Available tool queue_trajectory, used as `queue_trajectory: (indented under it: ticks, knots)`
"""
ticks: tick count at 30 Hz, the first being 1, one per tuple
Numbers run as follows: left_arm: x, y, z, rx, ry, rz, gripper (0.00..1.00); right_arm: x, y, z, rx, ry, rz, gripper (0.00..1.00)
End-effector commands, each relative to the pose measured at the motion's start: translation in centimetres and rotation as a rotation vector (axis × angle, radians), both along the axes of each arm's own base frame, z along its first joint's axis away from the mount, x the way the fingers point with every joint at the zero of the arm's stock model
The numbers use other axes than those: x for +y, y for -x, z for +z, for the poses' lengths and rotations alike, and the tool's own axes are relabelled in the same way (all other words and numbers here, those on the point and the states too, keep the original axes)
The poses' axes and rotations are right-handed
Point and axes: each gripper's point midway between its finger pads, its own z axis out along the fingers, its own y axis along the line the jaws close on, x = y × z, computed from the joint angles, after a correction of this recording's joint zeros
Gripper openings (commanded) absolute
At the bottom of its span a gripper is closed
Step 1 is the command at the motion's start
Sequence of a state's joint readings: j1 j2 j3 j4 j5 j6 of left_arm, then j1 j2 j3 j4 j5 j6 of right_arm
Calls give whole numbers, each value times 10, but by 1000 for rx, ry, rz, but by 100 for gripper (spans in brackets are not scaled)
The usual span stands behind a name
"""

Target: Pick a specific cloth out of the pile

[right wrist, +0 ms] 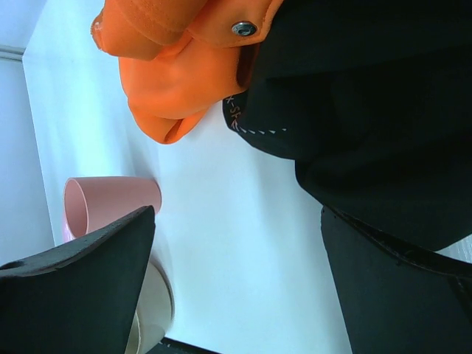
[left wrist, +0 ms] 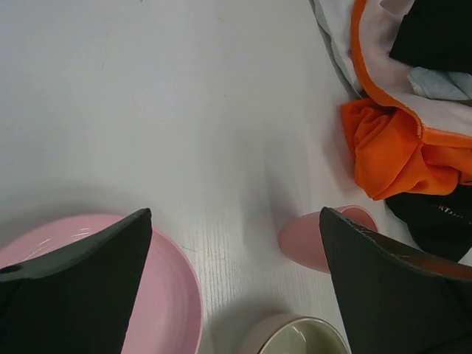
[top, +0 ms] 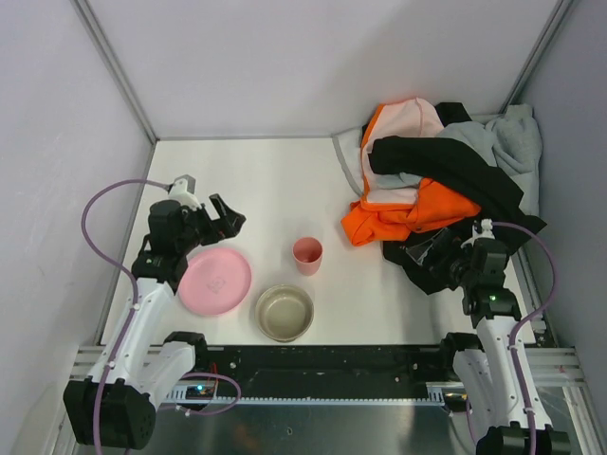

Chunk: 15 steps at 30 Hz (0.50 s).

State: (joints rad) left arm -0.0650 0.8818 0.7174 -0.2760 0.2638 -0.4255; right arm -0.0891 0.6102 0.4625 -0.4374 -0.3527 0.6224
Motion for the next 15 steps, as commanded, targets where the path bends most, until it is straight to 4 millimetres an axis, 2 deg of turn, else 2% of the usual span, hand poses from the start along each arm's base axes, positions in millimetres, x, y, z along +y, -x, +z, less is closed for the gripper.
queue_trajectory:
  ticks: [1,7,15]
  knots:
    - [9,0,-4,-1,-25,44,100,-4,-11,21,-61,24,-32,99]
    - [20,0,-10,19,-29,116,100,-9,-12,17,-46,59,-49,99]
    - [0,6,-10,24,-14,-22,100,-15,-17,-2,24,97,-52,99]
